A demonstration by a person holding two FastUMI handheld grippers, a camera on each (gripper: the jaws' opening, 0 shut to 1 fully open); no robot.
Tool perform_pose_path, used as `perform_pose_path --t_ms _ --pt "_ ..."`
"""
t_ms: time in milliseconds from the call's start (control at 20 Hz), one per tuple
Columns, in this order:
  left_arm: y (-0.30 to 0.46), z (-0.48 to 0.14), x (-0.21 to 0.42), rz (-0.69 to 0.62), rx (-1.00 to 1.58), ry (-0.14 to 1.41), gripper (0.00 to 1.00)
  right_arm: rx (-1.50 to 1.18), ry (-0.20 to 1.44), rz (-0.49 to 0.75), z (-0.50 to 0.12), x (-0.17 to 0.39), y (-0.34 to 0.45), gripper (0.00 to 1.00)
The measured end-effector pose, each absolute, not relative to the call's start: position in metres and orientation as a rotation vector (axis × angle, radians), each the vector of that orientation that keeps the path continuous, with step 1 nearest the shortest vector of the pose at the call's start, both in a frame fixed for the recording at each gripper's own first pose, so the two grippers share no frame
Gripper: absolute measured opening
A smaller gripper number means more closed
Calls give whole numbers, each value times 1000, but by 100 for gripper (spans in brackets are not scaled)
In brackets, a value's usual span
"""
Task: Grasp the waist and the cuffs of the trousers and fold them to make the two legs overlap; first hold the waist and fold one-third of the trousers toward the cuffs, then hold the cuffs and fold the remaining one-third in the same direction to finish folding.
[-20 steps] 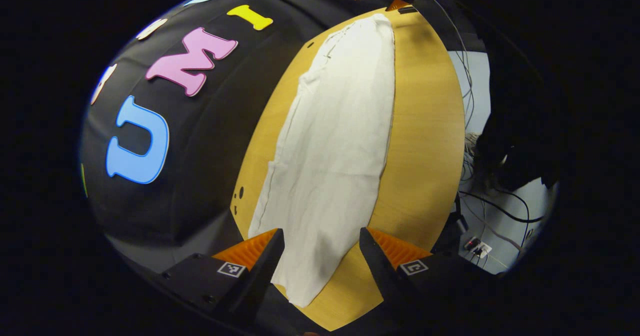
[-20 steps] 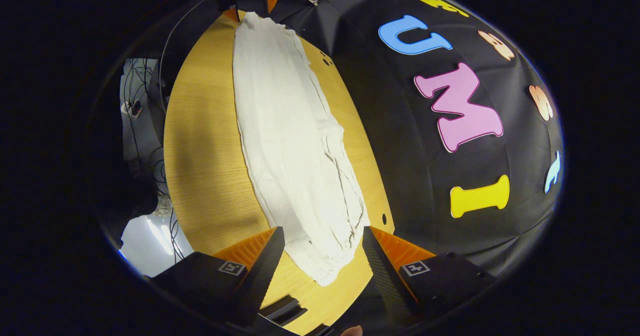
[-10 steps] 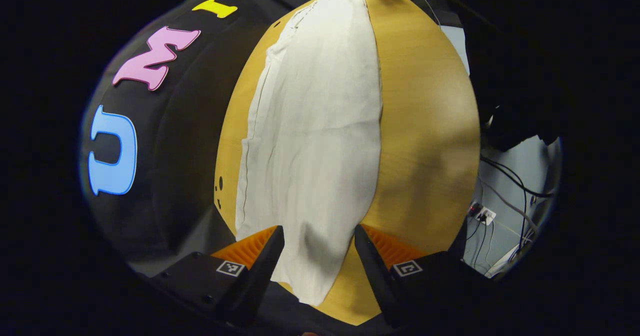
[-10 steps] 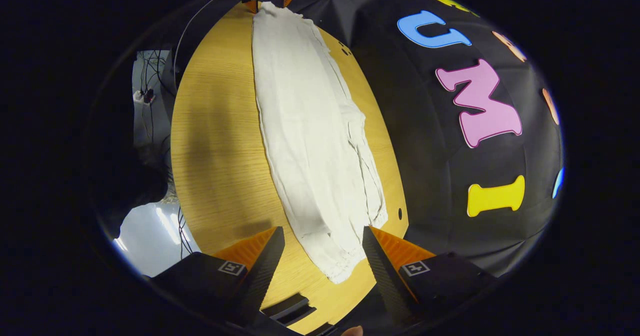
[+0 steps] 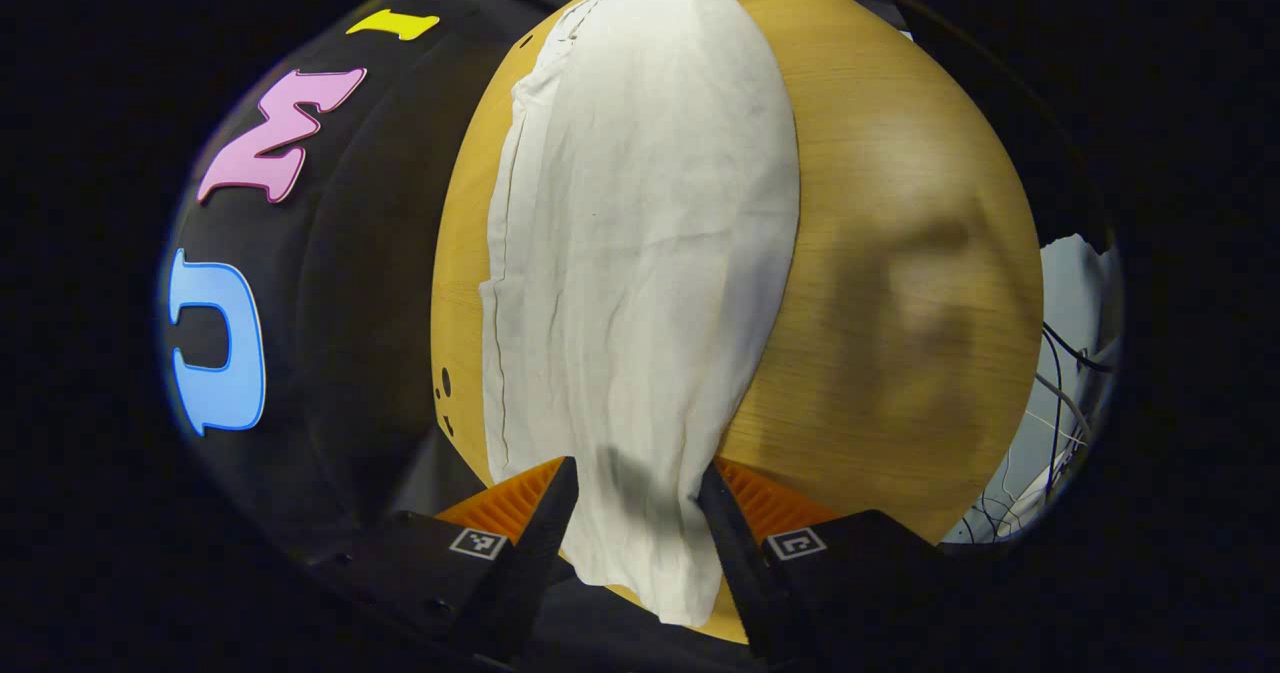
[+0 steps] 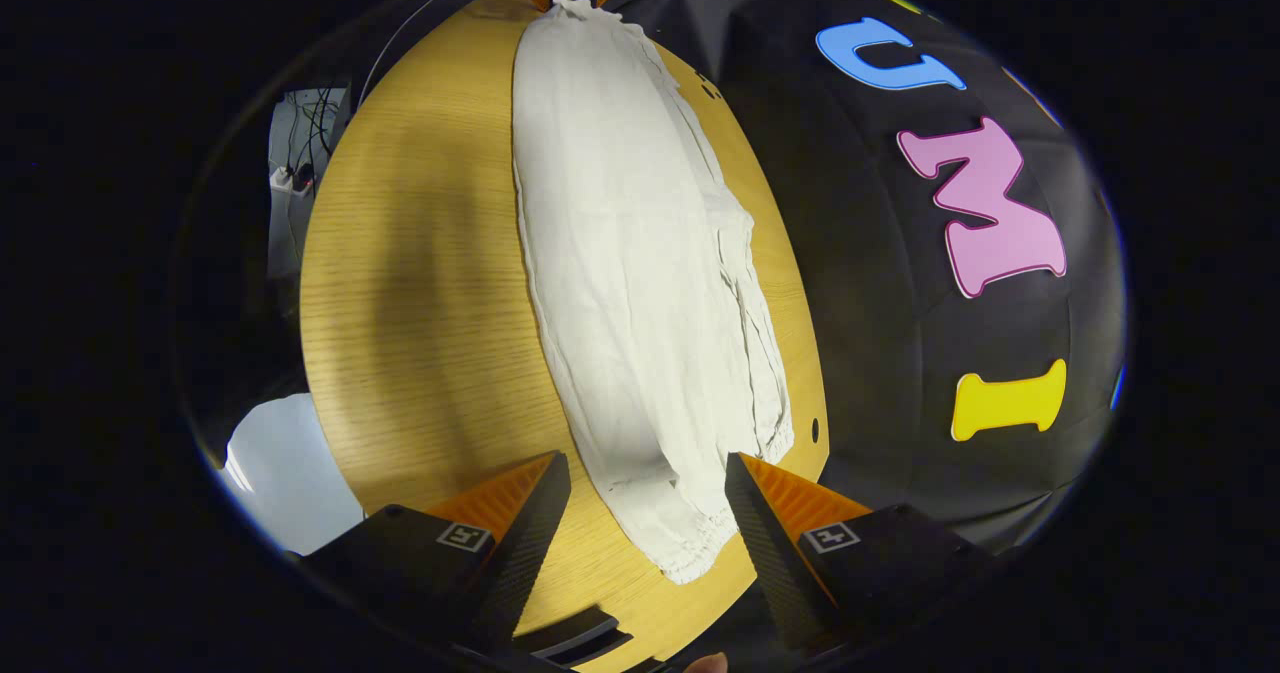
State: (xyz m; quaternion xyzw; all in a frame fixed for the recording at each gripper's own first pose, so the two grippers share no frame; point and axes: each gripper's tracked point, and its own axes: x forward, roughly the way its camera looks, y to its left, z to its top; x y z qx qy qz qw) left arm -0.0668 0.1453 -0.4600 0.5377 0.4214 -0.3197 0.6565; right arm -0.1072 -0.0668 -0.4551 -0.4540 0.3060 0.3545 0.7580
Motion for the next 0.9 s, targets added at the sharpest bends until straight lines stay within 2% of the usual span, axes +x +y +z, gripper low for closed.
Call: perform_pose_path --t_ms 200,250,300,350,400,450,500,550,600,750,800,850,900 --pt "148 -470 -61 -711 1209 990 60 -1014 622 779 -463 -86 -60 94" --pt "148 -471 -62 -707 1210 1001 49 -1016 619 782 -466 -82 -59 93" --pt "148 -474 -62 -705 1212 1010 43 -1016 621 788 -471 -78 -58 90" --pt "150 -474 -64 -702 1213 1022 33 -1020 624 787 -473 -76 -58 87" --pt "151 -475 -65 -701 1206 1039 28 -1022 631 788 -479 -72 -57 78" --pt "152 -476 -66 -702 1197 1045 17 -1023 637 788 -484 -71 -57 82" --pt "150 -477 -67 -703 1187 1056 13 -1019 658 801 -494 -72 -56 59" --pt "151 -476 -67 -697 1180 1058 10 -1020 683 809 -497 -77 -55 48" --pt "151 -475 -67 -685 1177 1053 9 -1027 681 822 -497 -79 -53 17" --pt "150 -475 -66 -658 1186 1024 6 -1047 677 836 -497 -79 -53 8" --pt "149 -475 -65 -653 1198 1015 6 -1028 685 840 -497 -79 -54 8" --pt "151 -475 -66 -645 1201 1017 6 -1006 699 838 -496 -78 -55 17" --pt "149 -475 -66 -637 1189 1023 6 -995 714 831 -495 -79 -58 6"
